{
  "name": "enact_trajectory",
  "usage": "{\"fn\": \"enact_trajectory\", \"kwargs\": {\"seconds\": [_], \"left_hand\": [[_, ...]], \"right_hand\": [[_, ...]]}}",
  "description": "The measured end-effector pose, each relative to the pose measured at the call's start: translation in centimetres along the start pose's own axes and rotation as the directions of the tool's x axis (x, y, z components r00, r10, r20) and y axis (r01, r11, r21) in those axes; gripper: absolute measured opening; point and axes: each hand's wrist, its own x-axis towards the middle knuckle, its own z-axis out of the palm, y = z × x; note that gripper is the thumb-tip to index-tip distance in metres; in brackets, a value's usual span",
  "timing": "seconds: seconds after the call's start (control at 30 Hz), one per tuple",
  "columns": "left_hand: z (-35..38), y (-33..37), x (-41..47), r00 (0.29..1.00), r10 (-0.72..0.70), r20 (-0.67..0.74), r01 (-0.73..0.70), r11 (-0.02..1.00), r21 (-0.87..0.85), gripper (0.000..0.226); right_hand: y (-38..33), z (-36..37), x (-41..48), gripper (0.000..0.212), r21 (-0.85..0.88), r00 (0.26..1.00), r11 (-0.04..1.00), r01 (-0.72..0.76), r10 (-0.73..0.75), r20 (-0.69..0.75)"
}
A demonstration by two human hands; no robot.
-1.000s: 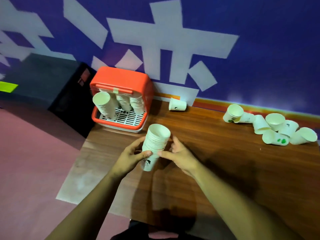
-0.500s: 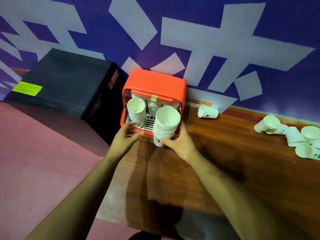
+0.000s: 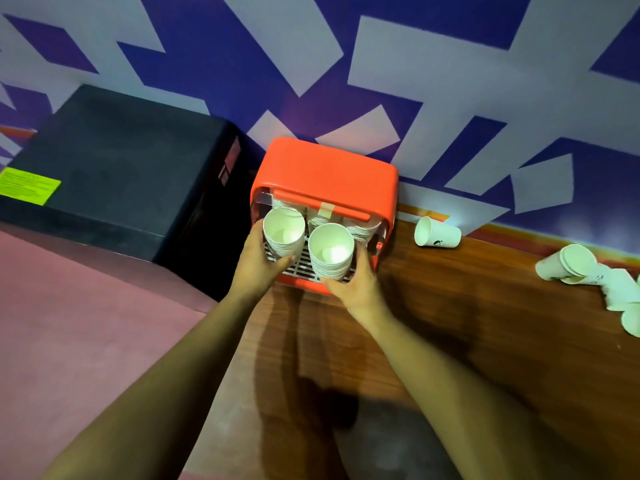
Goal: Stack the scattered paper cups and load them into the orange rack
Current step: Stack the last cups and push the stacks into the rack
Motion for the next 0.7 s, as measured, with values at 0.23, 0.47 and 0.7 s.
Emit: {"fn": "enact_trajectory", "kwargs": {"seconds": [0.23,0.47,0.7], "left_hand": [[-0.1,-0.6,0.8,0.998,-0.027,0.064,0.029,0.999,-0.028,0.082],[-0.5,-1.6,0.6,0.999,-0.007,0.048,0.007,1.0,0.004,0.078],[-0.4,-1.9,0.8,1.0,-0.019,0.024,0.019,1.0,-0.006,0.076]], "right_hand": [[1.0,2.4,2.2,0.093,0.019,0.998,0.998,-0.065,0.065,-0.02],[1.6,3.7,3.1,0.087,0.072,0.994,0.992,-0.105,0.106,-0.016],[2.4,4.4,4.3,0.09,0.023,0.996,0.996,-0.084,0.085,-0.019]]}}
